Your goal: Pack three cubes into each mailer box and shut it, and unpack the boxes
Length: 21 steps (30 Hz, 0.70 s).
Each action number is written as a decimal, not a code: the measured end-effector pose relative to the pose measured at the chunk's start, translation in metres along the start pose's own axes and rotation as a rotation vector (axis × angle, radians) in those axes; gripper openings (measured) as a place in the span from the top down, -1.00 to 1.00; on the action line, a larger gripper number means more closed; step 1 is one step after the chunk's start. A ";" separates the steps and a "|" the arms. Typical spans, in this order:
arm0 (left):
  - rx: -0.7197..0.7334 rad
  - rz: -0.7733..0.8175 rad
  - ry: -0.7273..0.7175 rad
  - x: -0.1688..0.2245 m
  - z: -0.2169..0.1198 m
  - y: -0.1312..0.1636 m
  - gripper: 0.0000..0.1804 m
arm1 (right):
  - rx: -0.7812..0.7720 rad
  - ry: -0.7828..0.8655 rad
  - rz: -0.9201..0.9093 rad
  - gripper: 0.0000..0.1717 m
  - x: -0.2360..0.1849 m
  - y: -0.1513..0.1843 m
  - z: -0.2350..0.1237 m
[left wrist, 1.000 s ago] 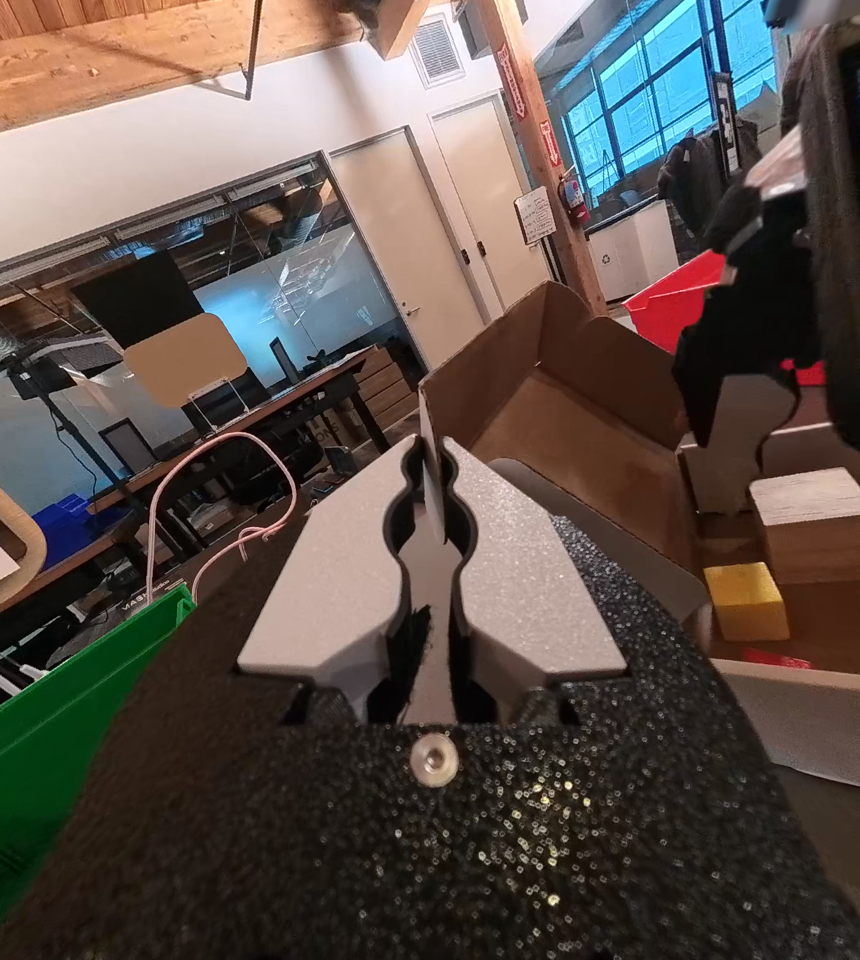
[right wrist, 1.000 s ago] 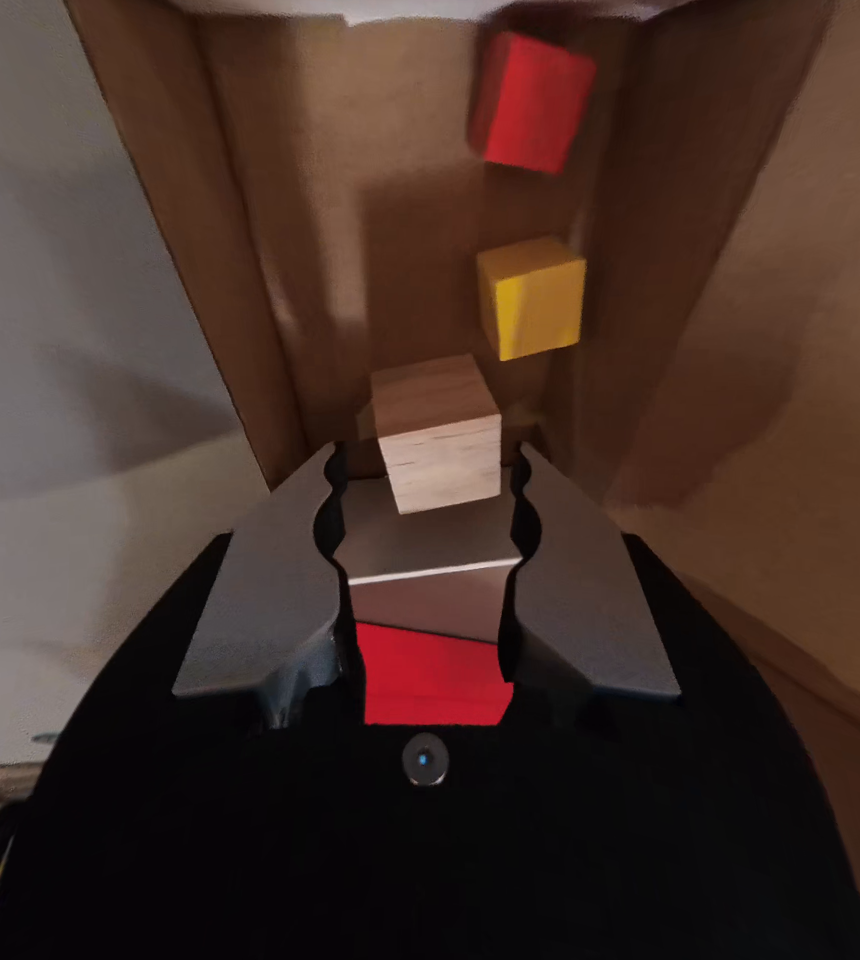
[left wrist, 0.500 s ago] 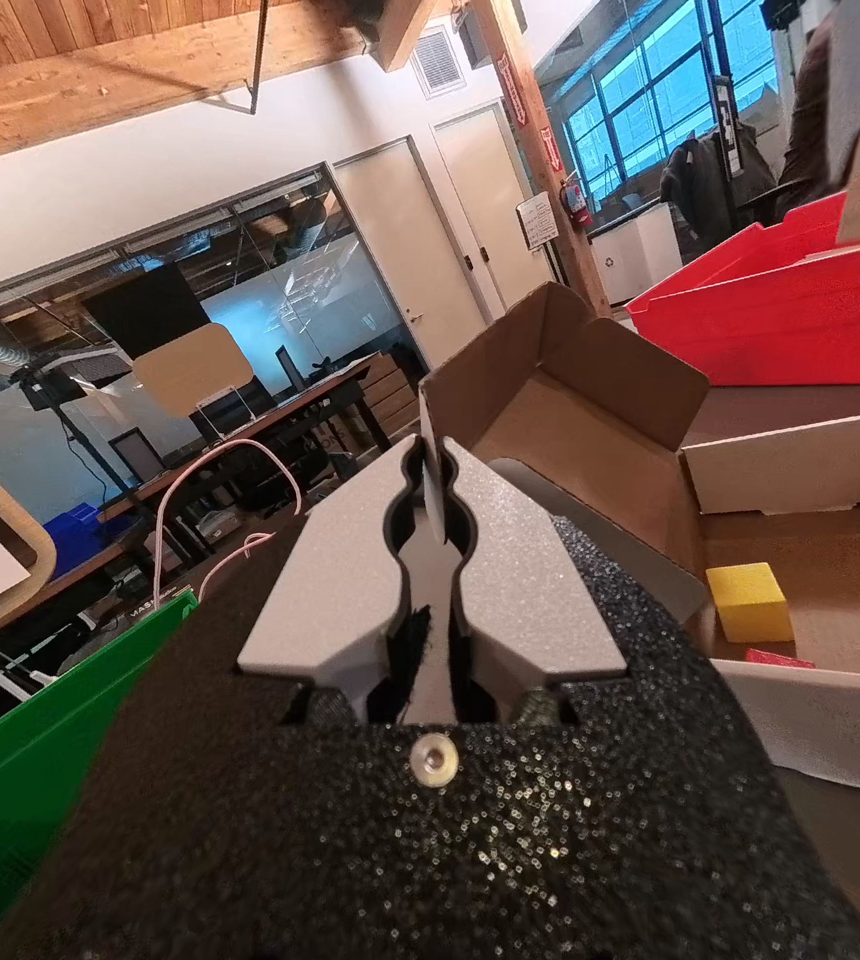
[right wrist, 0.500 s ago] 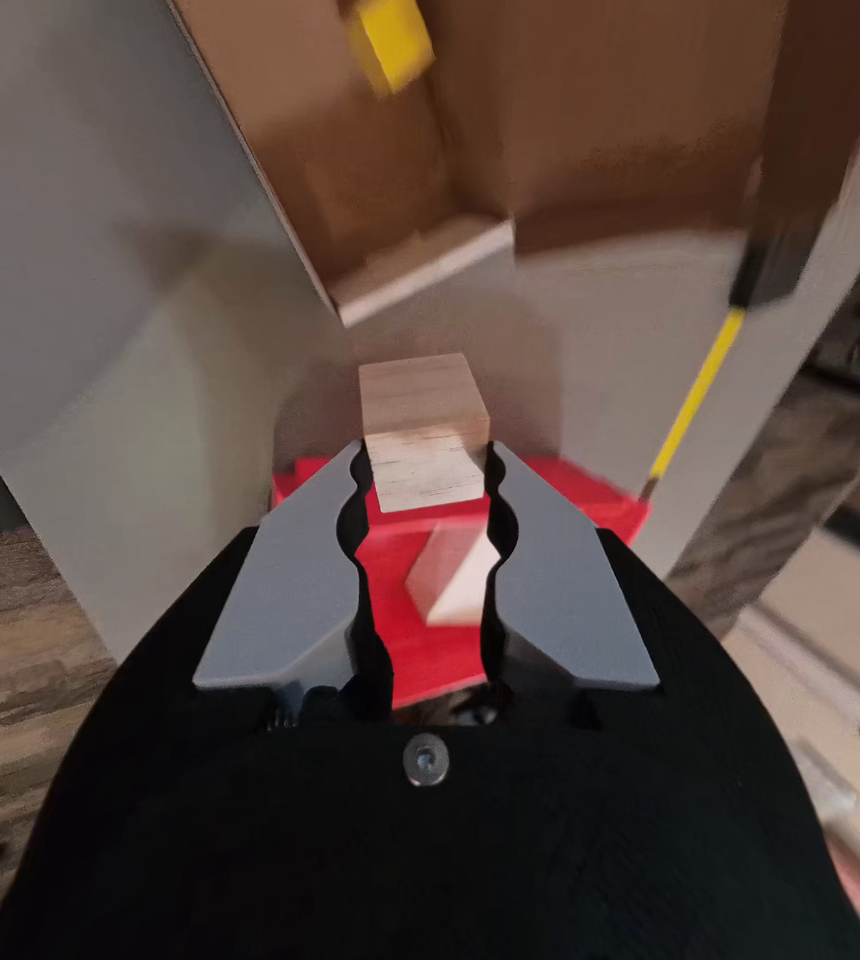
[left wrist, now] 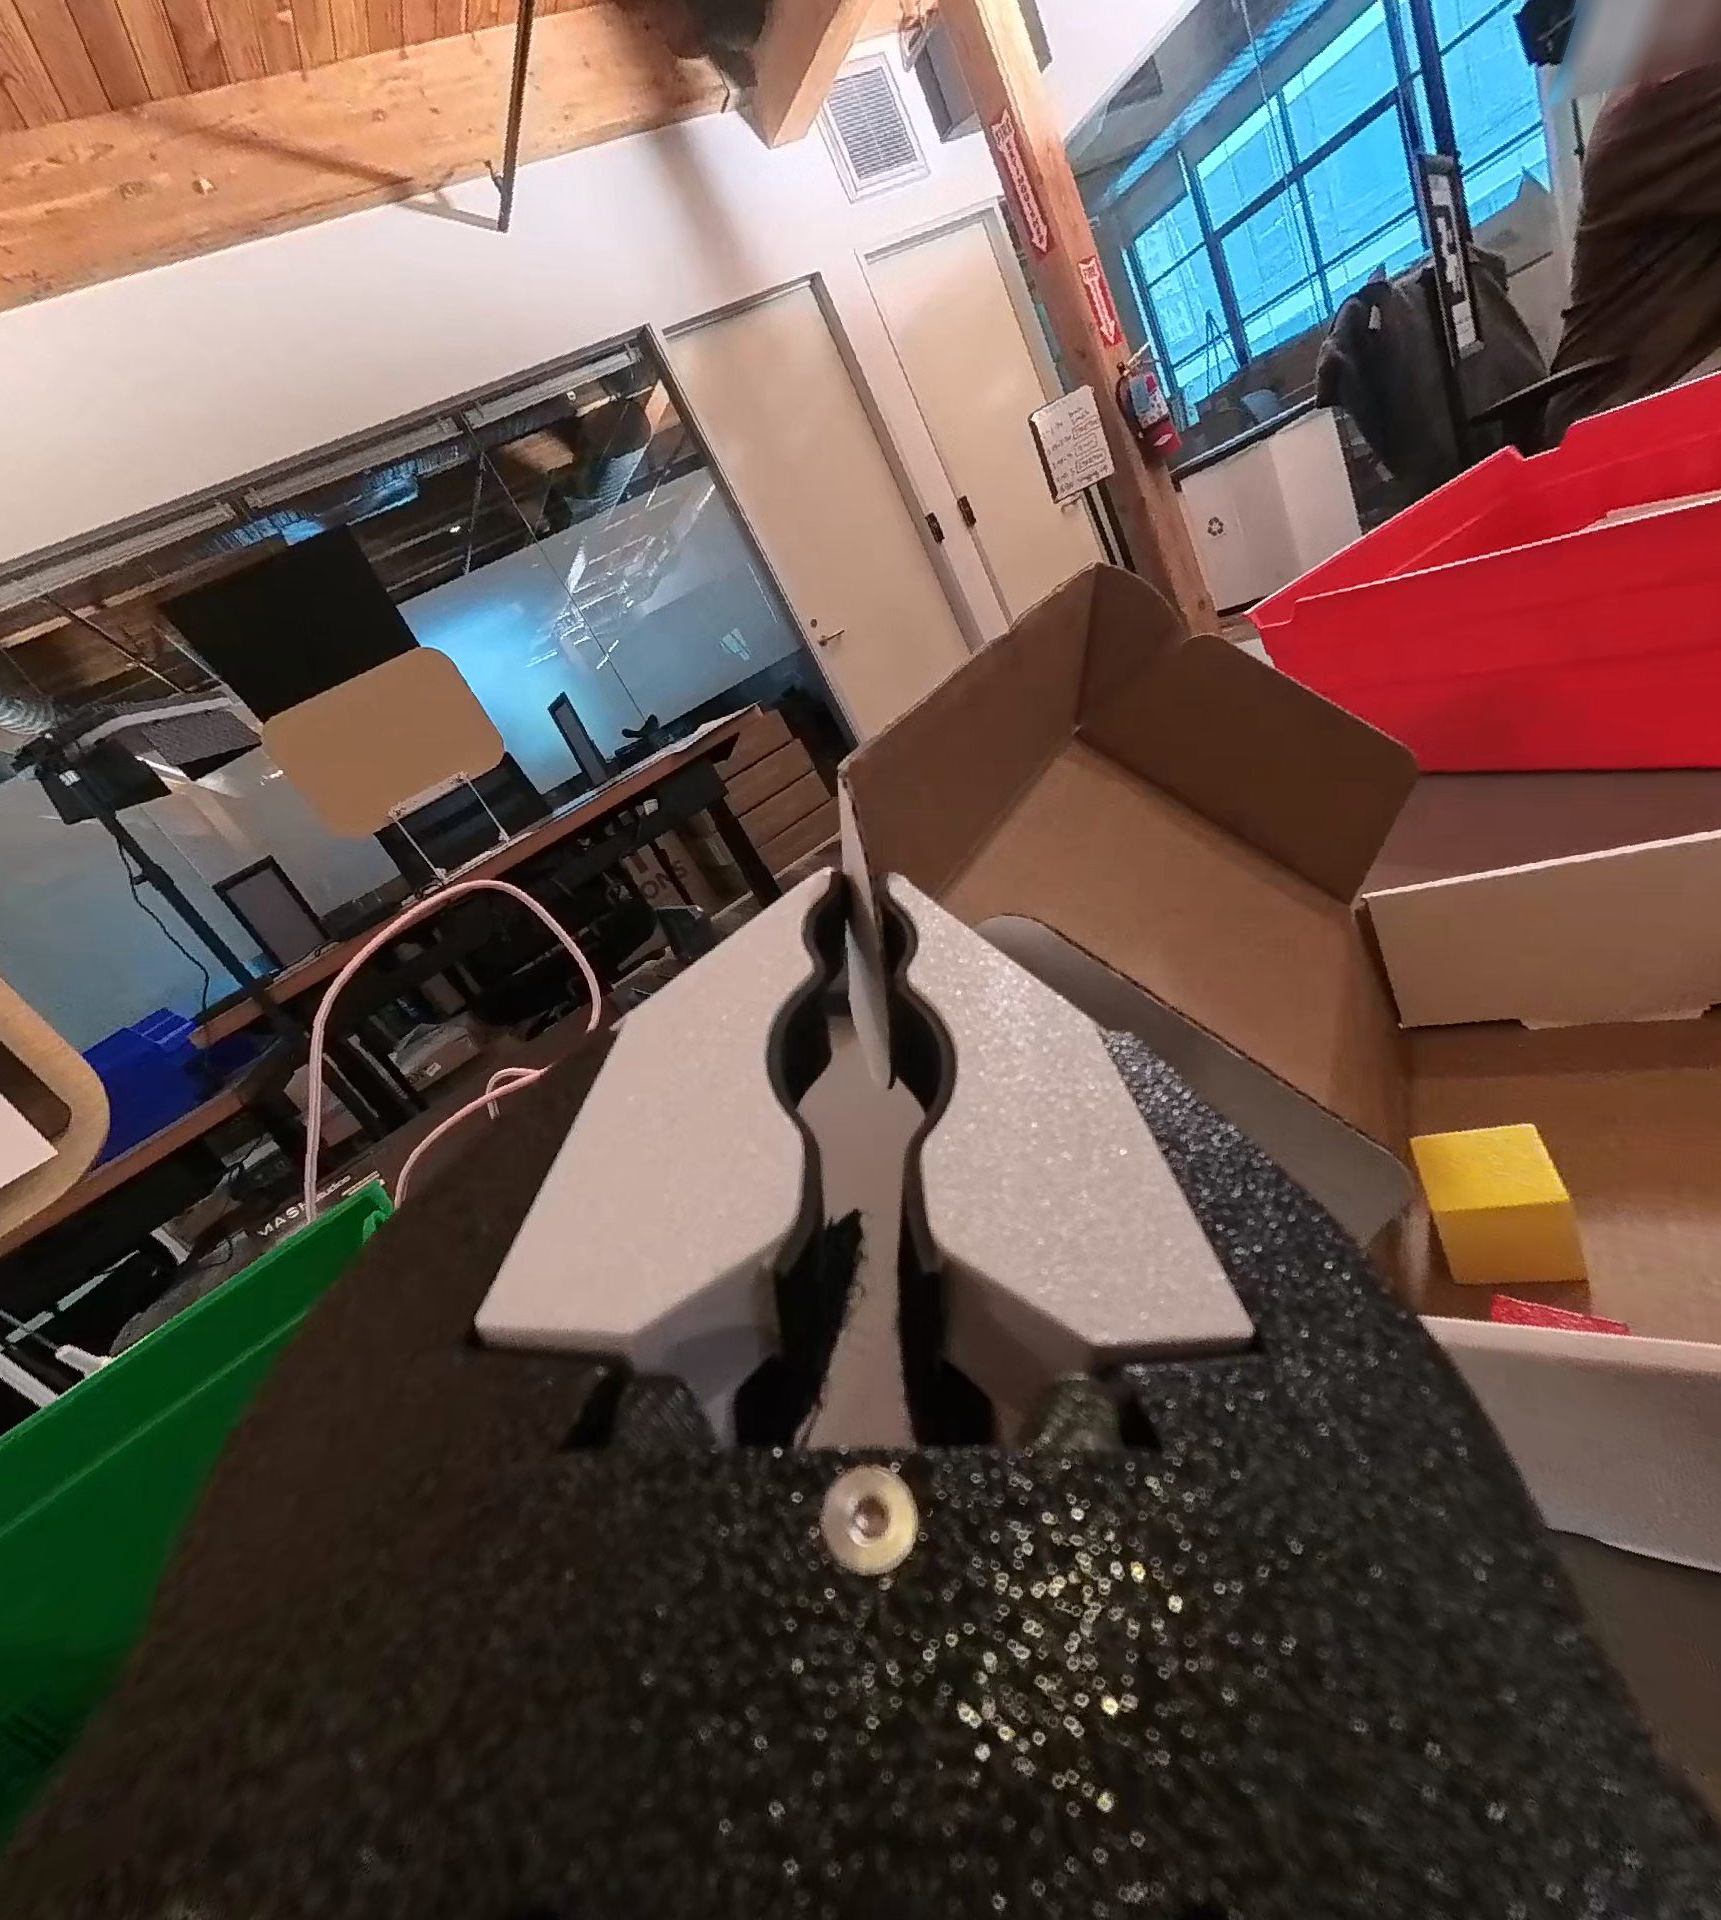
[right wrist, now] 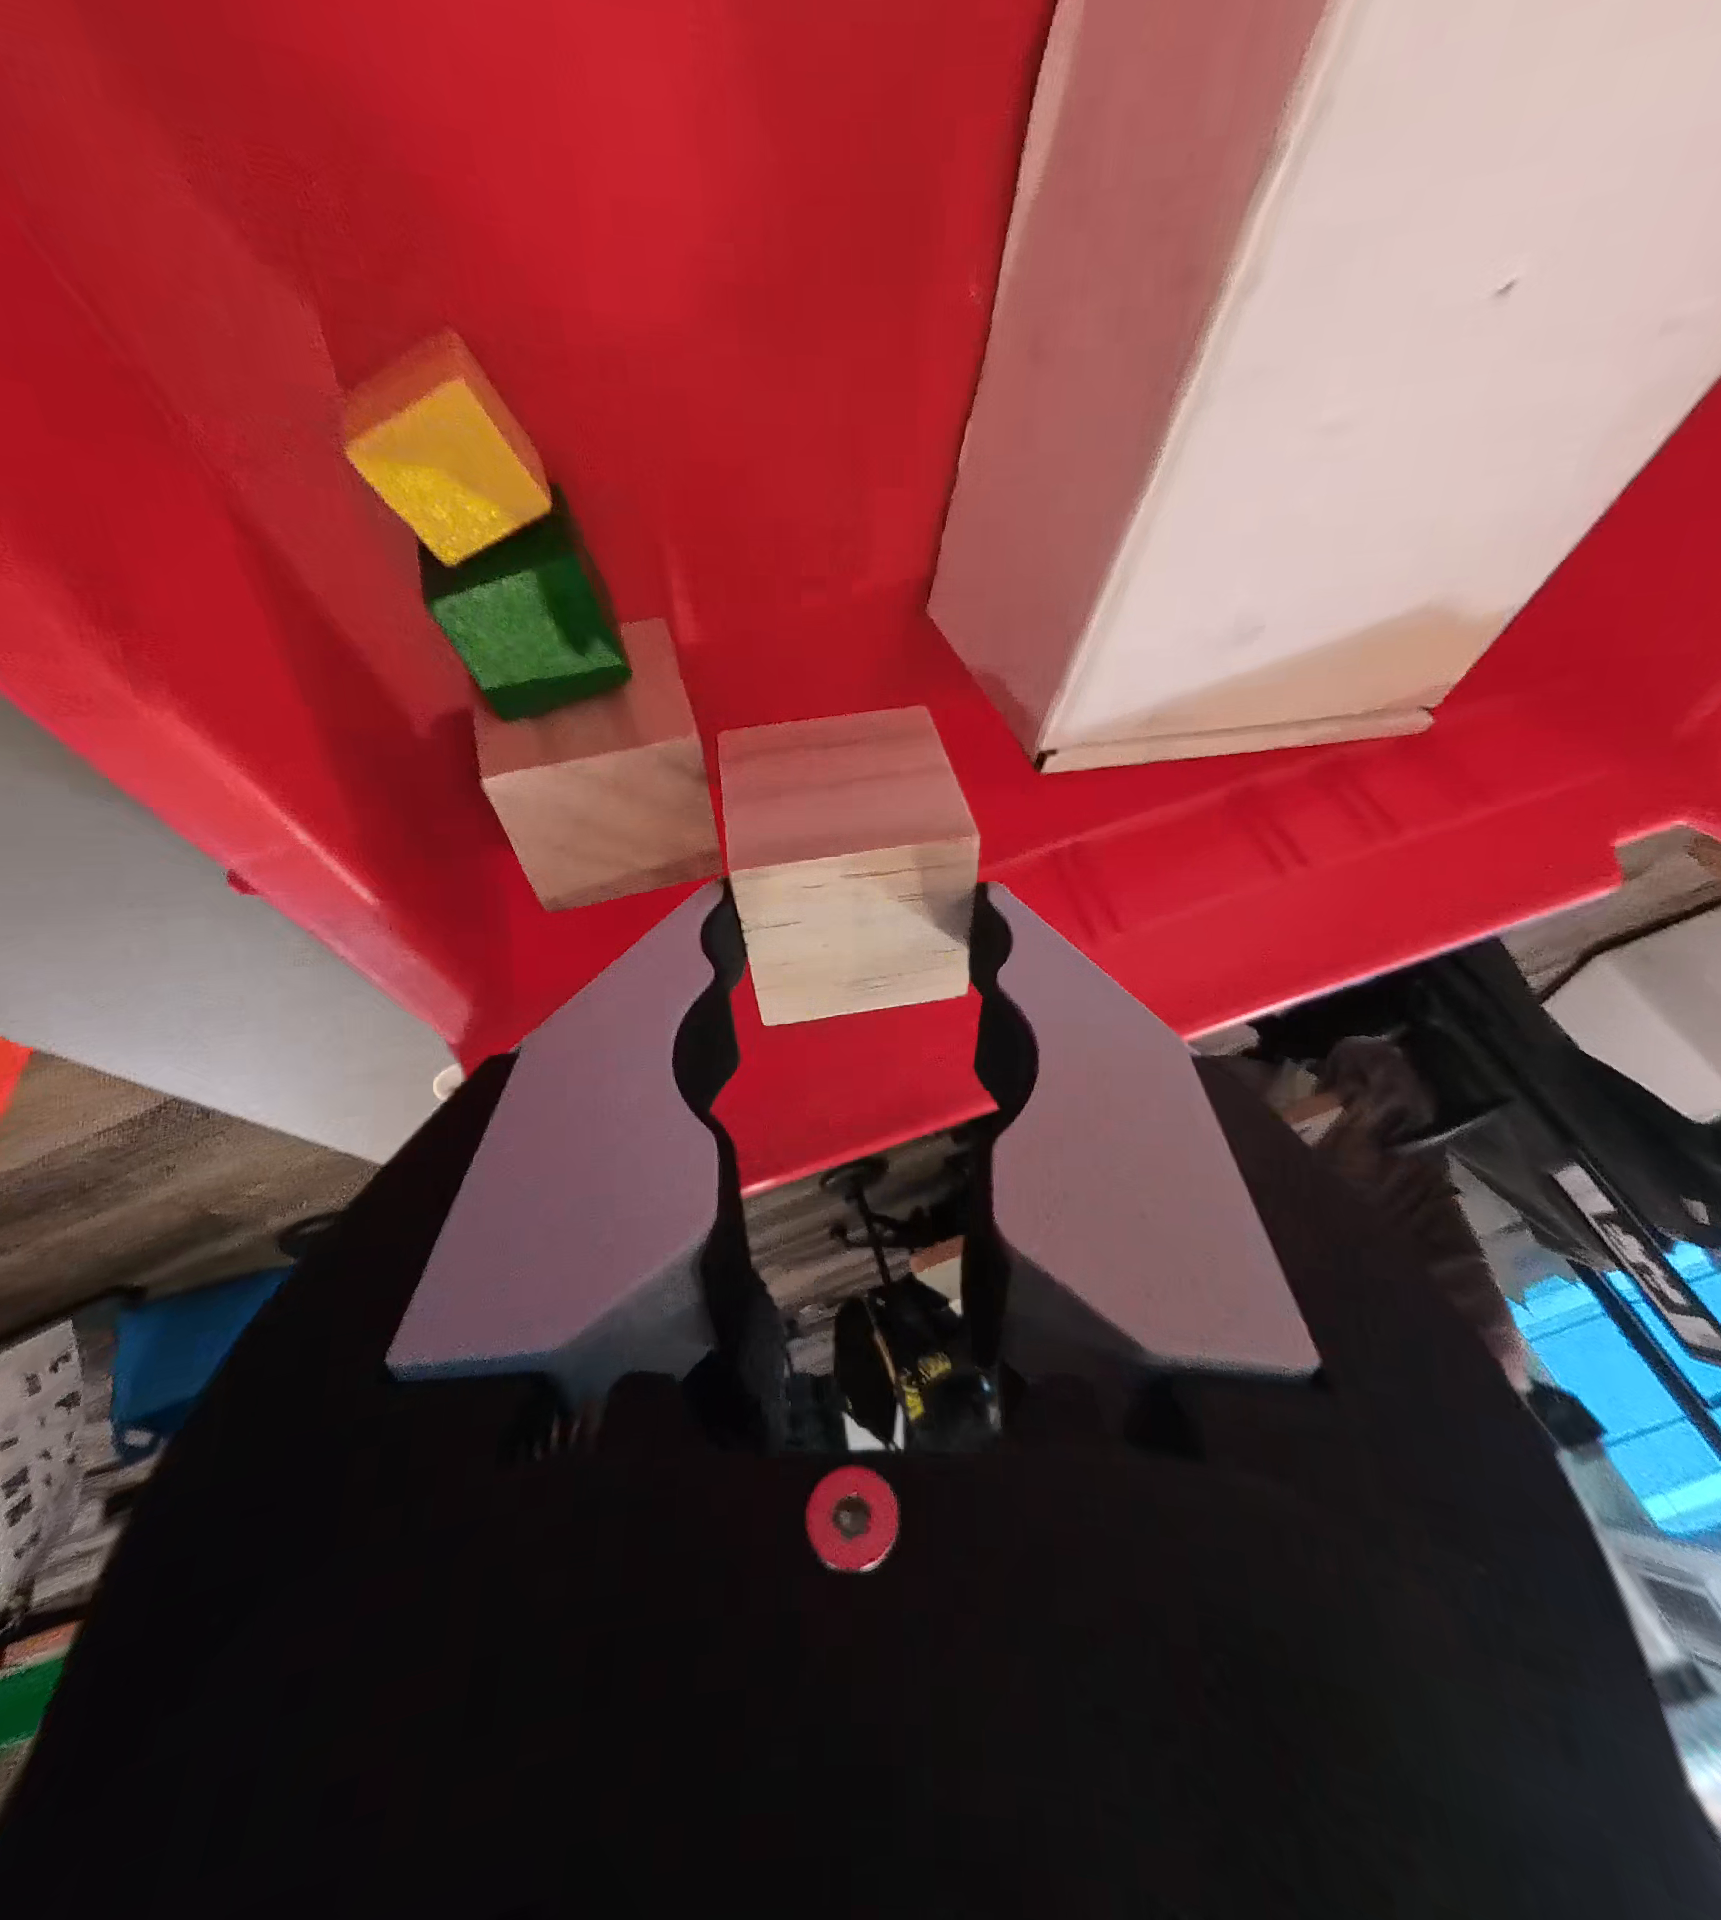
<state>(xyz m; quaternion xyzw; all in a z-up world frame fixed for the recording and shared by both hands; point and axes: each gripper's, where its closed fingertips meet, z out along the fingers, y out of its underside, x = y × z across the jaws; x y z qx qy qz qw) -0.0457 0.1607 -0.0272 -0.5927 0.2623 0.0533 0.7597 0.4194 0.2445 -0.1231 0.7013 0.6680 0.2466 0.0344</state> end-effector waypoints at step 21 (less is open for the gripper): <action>0.008 0.000 0.002 0.001 -0.001 -0.001 0.98 | -0.008 -0.196 0.191 0.32 -0.008 -0.007 -0.012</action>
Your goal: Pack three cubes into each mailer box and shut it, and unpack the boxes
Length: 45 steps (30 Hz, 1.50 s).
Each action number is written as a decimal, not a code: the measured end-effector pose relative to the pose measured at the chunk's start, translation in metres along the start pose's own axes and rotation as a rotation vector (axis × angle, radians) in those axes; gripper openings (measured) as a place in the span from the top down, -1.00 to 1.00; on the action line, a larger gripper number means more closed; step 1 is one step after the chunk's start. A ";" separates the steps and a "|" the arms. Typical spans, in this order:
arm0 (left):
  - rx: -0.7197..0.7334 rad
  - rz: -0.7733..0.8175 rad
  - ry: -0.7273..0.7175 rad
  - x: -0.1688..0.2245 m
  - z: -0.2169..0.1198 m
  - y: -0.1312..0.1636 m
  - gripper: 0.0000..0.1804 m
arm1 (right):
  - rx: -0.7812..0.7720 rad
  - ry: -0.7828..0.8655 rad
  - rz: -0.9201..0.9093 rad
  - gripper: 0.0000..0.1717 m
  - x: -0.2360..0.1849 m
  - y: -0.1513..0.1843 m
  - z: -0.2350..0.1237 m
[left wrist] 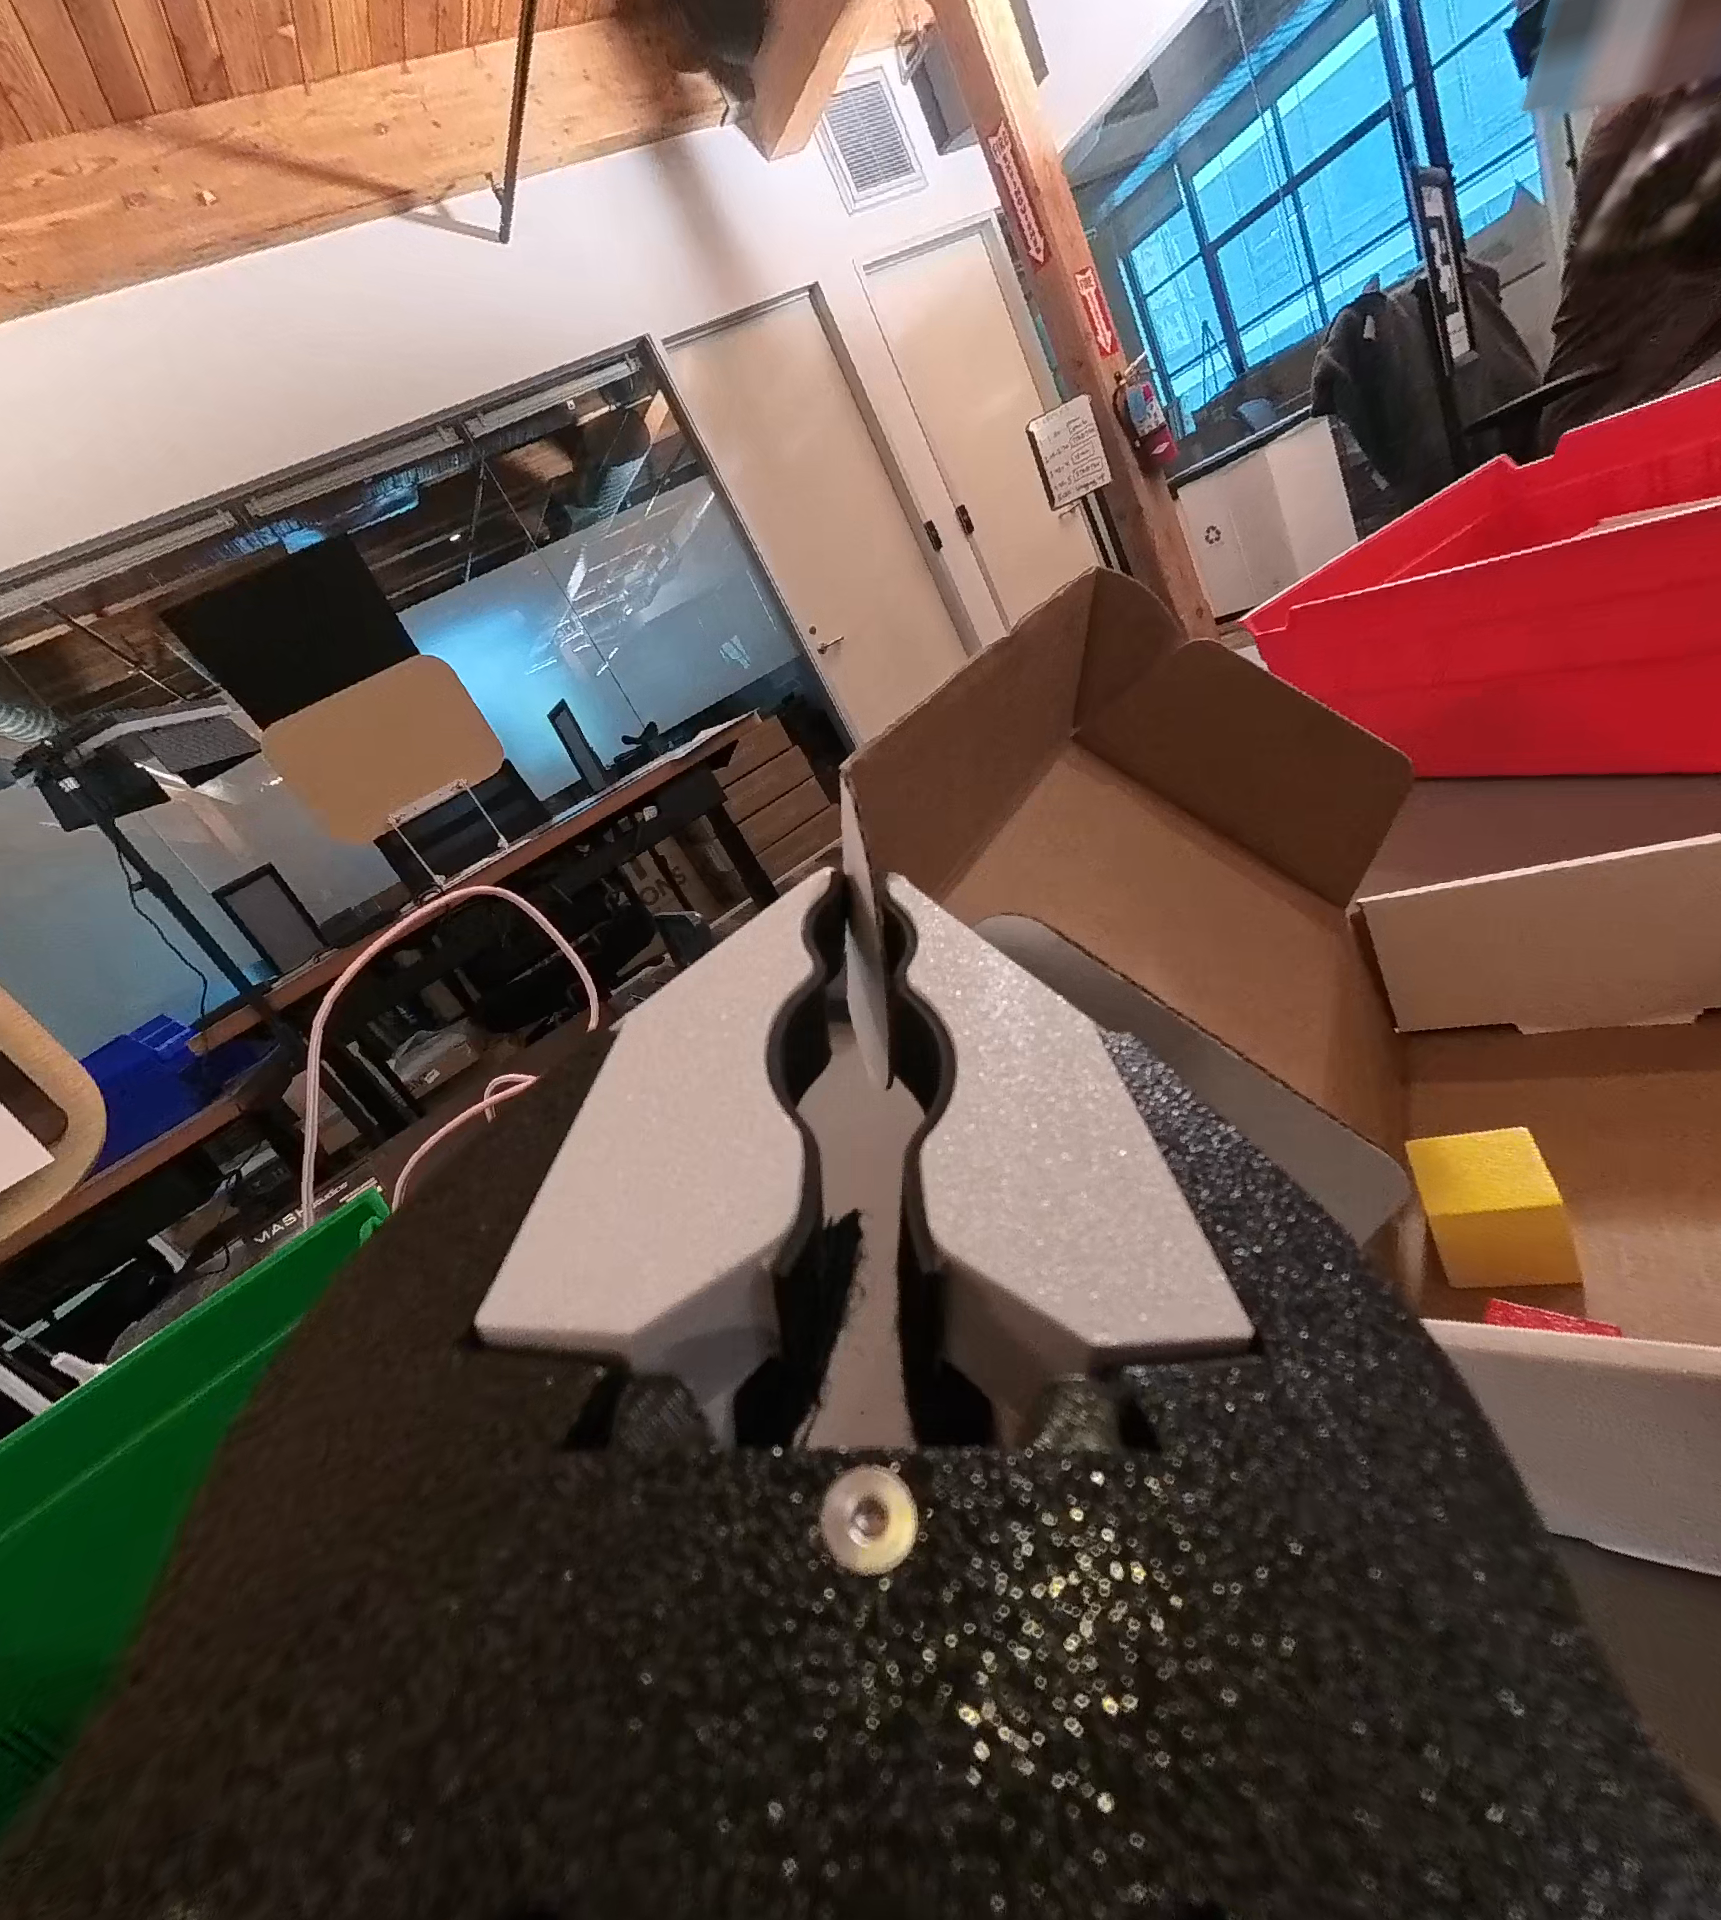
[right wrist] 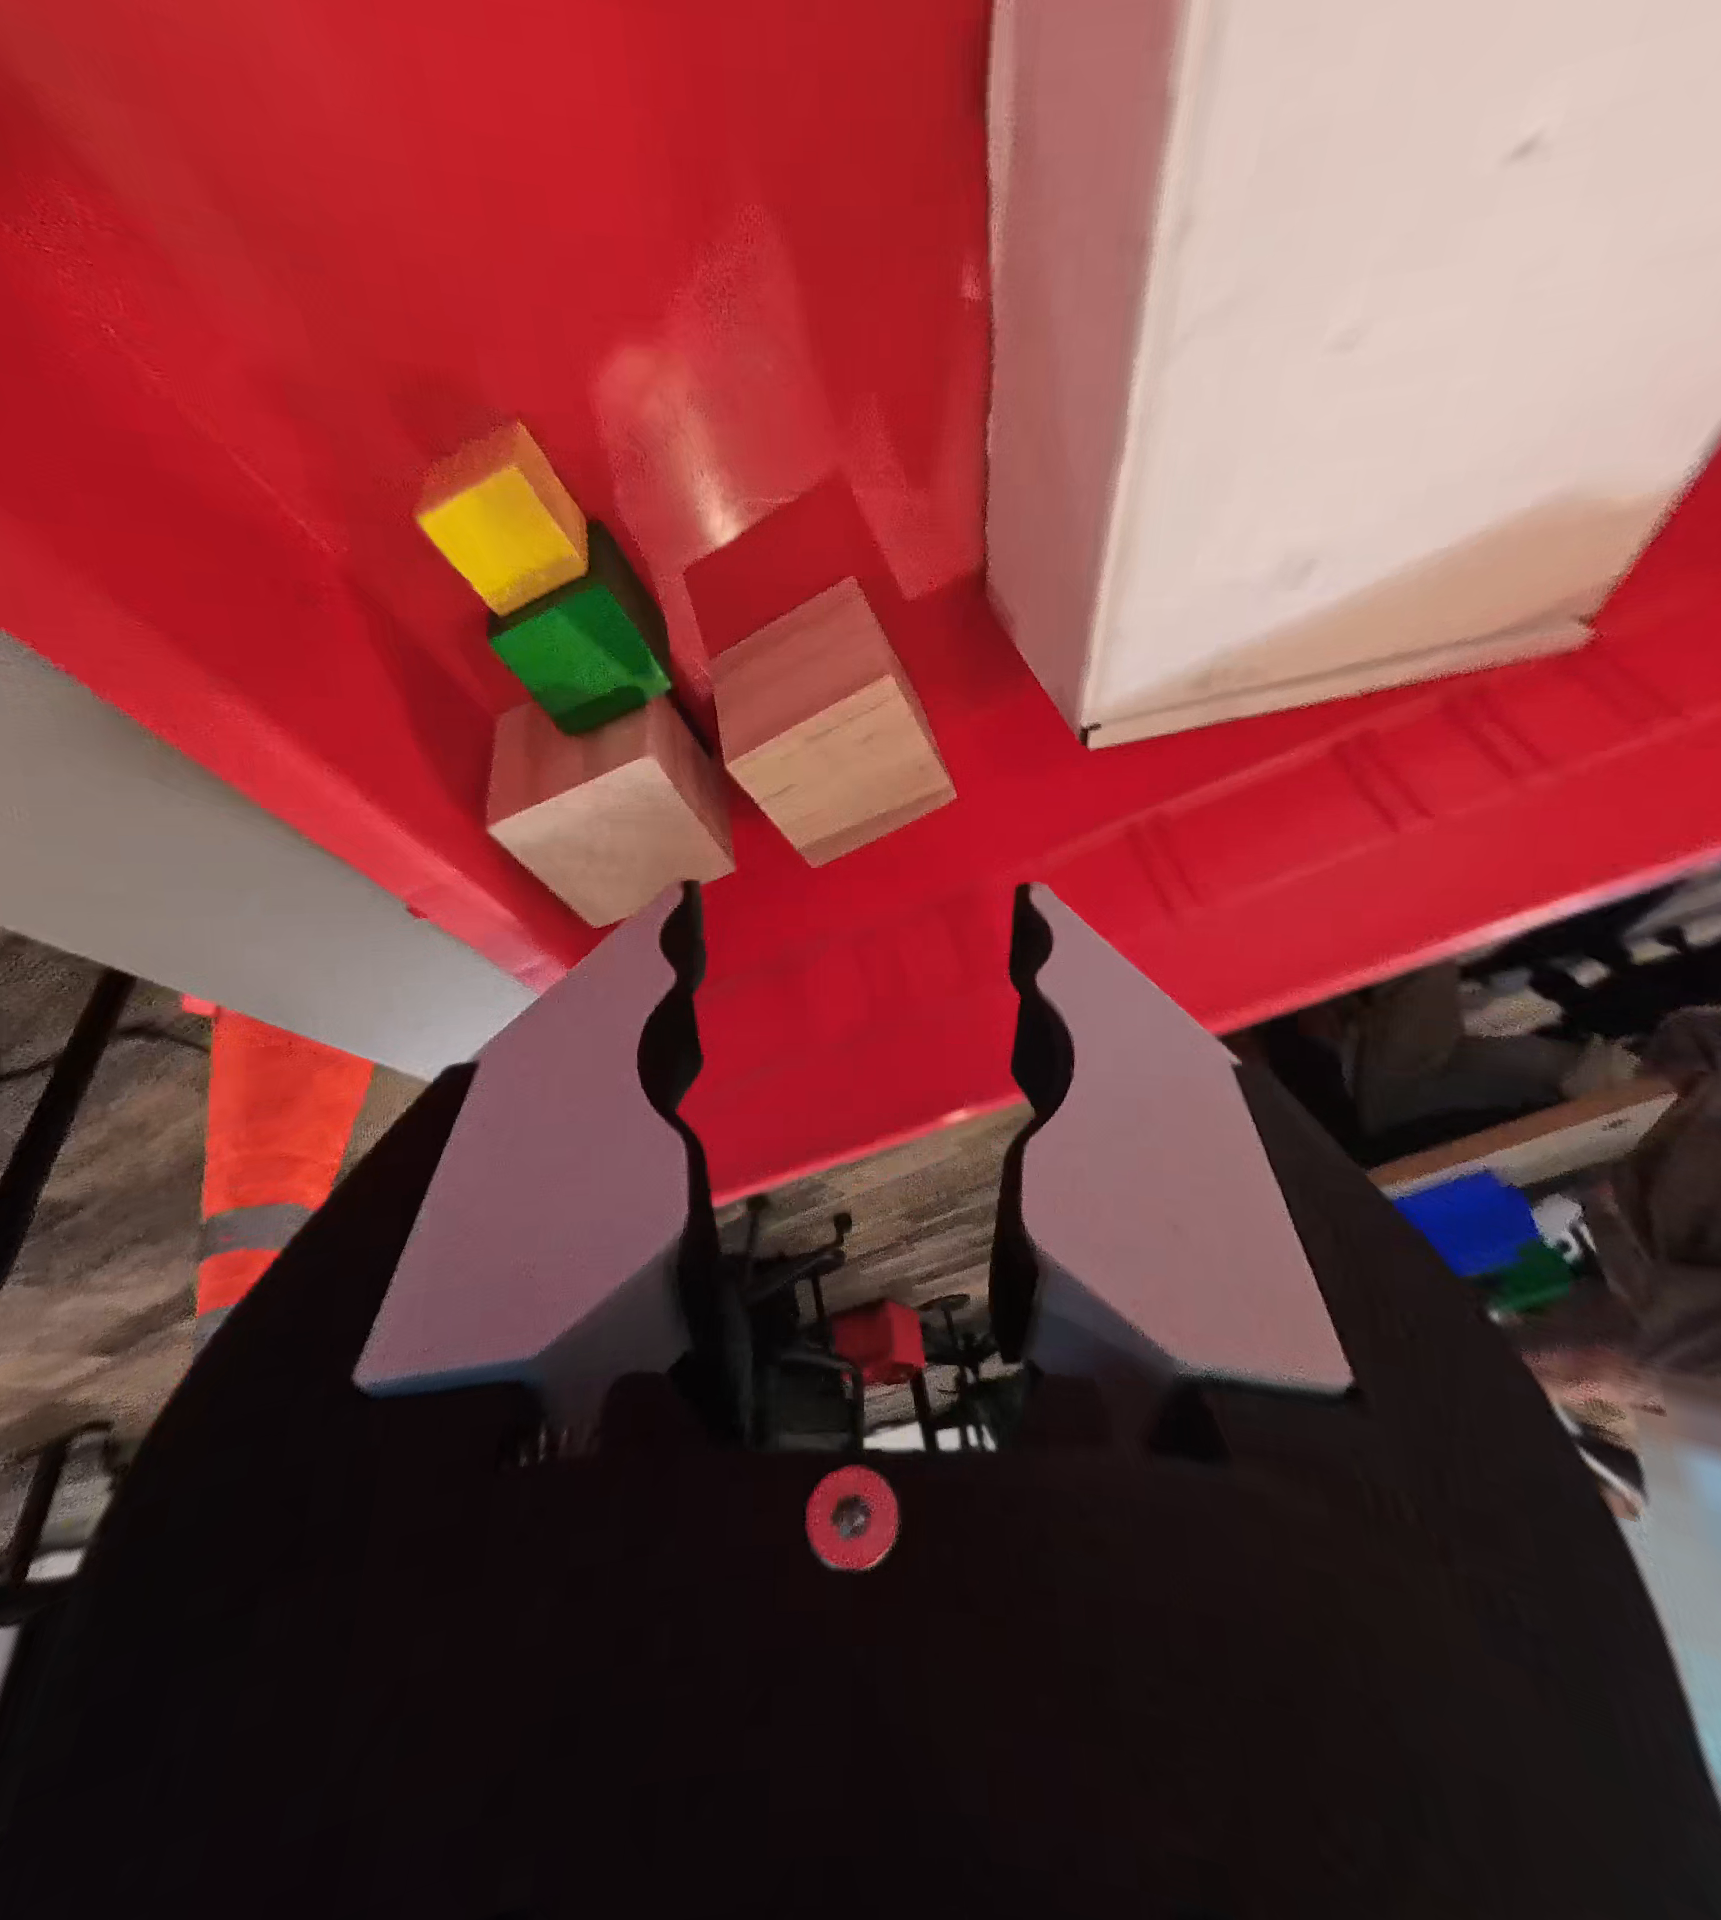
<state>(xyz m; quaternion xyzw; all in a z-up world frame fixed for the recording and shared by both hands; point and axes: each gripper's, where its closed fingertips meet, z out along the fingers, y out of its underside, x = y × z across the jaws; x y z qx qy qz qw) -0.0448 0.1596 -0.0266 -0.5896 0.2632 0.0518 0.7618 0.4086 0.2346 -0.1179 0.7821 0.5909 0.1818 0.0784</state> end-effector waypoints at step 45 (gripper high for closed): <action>0.022 0.047 0.008 0.004 -0.003 -0.004 0.98 | 0.553 0.160 -0.755 0.69 -0.157 -0.201 -0.162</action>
